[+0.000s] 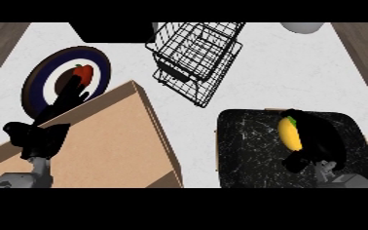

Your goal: Pick the lemon from the tray and place it in the tiered basket

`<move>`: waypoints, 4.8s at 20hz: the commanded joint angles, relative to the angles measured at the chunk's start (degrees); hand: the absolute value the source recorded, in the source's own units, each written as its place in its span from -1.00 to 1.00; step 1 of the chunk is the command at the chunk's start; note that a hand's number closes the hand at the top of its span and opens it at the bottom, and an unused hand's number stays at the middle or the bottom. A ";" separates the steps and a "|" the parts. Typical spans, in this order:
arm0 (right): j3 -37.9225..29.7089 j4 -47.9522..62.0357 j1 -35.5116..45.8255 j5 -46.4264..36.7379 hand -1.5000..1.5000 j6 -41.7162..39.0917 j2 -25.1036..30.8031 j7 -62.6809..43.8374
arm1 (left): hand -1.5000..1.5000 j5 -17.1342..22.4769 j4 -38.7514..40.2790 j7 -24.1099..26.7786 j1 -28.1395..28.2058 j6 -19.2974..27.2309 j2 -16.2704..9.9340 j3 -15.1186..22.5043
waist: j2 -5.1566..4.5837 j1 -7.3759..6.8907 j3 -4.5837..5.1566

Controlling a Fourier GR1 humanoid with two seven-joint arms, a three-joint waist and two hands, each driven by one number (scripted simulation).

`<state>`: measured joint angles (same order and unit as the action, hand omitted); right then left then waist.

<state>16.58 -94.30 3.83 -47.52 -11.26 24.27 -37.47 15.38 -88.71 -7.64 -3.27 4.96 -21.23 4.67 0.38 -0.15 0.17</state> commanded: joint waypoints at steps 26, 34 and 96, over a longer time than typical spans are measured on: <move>-16.05 -14.90 -7.35 1.55 1.00 20.92 0.70 16.08 | 0.00 1.82 -1.70 -1.64 2.30 -0.48 -1.90 -1.25 | 0.27 1.66 -0.22; -15.63 -32.63 -2.49 5.91 1.00 11.53 -0.25 7.99 | 0.00 0.55 -1.03 0.26 2.76 -1.20 -0.94 -0.51 | -0.24 0.39 -0.12; -14.15 57.48 66.40 1.82 -1.00 50.36 -24.27 8.25 | 0.00 2.67 2.40 -2.78 -4.04 -2.71 -1.33 -0.70 | -0.87 -1.57 -0.16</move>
<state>3.39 -37.87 69.61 -49.65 34.52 0.11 -30.74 16.57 -88.14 -8.87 -5.22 4.56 -22.22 5.53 -0.34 -1.65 -0.28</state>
